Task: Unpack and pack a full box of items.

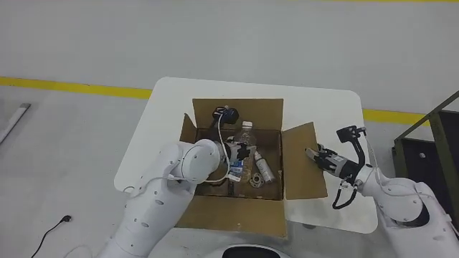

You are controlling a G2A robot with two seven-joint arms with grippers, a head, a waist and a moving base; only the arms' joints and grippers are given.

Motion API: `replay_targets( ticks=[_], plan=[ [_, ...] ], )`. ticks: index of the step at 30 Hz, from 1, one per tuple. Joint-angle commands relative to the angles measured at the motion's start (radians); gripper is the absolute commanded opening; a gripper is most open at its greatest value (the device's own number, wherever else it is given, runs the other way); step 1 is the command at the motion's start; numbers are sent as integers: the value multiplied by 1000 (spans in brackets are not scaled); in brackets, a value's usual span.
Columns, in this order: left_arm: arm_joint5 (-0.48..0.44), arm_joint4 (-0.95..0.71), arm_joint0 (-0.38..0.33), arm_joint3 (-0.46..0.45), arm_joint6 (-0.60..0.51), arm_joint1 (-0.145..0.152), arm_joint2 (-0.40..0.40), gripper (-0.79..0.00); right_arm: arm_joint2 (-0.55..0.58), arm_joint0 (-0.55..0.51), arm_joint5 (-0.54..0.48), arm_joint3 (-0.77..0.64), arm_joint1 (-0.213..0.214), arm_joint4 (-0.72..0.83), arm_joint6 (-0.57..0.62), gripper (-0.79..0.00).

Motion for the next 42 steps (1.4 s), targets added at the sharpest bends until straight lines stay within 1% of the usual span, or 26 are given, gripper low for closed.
replay_targets(
  ticks=[1,5,10,16,22,26,27,31,34,37,42],
  plan=[
    [-4,-11,7,-16,-8,3,-12,-785,23,0,12,-2,1,25,-12,-785],
    [-13,-7,15,-50,-27,10,-36,-785,76,4,35,0,7,68,1,-785],
    [-16,14,28,-146,-64,21,-71,-785,133,-1,39,15,13,112,17,-785],
    [-2,60,52,-247,-105,37,-131,-785,146,-1,78,57,16,150,20,-785],
    [16,137,80,-312,-160,54,-192,-785,150,8,104,71,18,157,16,-785],
    [29,180,109,-328,-210,65,-240,-785,158,5,115,71,19,155,3,-785],
    [27,196,119,-320,-224,68,-253,-785,162,4,118,73,20,157,-2,-785],
    [9,239,154,-305,-268,77,-262,-785,170,5,124,80,21,166,-7,-785],
    [14,231,173,-304,-266,80,-268,-785,172,5,126,82,23,167,-7,-785],
    [15,258,189,-284,-269,84,-281,-785,173,3,127,86,23,171,-9,-785],
    [11,277,204,-268,-273,90,-295,-785,173,1,125,88,25,175,-9,-785]
  ],
)
